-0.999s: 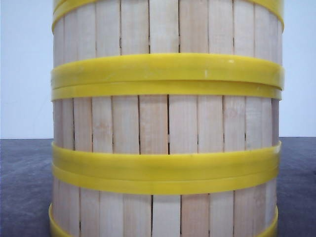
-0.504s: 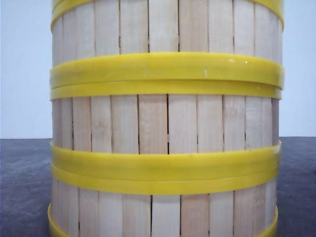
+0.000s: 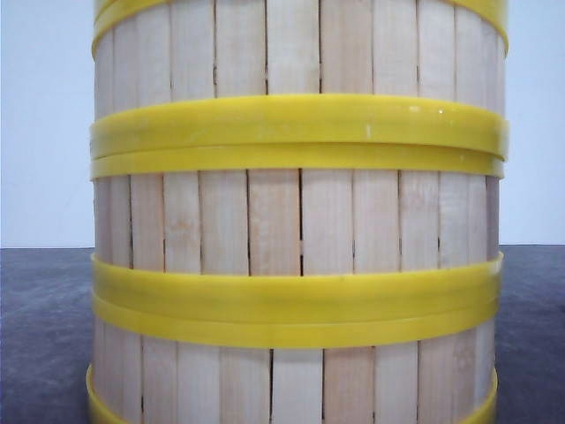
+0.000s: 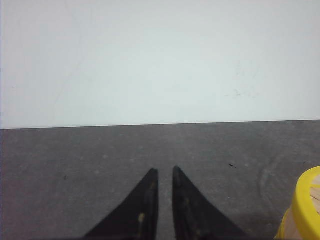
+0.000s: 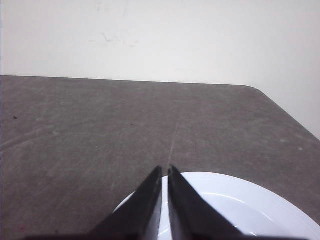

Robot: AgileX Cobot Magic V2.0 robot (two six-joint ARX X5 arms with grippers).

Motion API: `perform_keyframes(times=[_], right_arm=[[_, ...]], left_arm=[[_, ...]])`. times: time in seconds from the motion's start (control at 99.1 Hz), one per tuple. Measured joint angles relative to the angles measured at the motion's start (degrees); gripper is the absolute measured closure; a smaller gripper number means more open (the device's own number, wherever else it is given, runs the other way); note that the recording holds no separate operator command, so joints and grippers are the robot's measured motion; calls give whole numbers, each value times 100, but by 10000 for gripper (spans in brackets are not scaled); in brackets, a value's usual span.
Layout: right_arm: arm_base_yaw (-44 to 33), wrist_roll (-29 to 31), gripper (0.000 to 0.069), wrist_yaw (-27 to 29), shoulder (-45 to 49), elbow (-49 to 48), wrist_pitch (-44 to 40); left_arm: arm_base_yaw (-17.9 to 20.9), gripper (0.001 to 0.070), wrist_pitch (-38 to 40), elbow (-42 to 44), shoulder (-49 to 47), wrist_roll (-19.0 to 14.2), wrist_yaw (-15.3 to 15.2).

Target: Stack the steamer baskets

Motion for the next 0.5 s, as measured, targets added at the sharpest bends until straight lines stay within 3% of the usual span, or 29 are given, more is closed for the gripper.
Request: perform_keyframes(times=[0.171, 0.272, 0.333, 0.393, 0.504], right_arm=[[0, 0, 674, 0, 0, 2, -2], [0, 0, 674, 0, 0, 0, 0], [0, 0, 674, 0, 0, 0, 0], [0, 0, 674, 0, 0, 0, 0], [0, 2, 674, 0, 0, 2, 0]], left_arm=[[0, 684, 31, 0, 0, 352, -111], [83, 684, 398, -107, -2, 286, -411], [317, 684, 542, -341, -61, 234, -422], [616, 684, 717, -710, -157, 238, -125], [1375, 684, 1241, -1515, -457, 229, 992]])
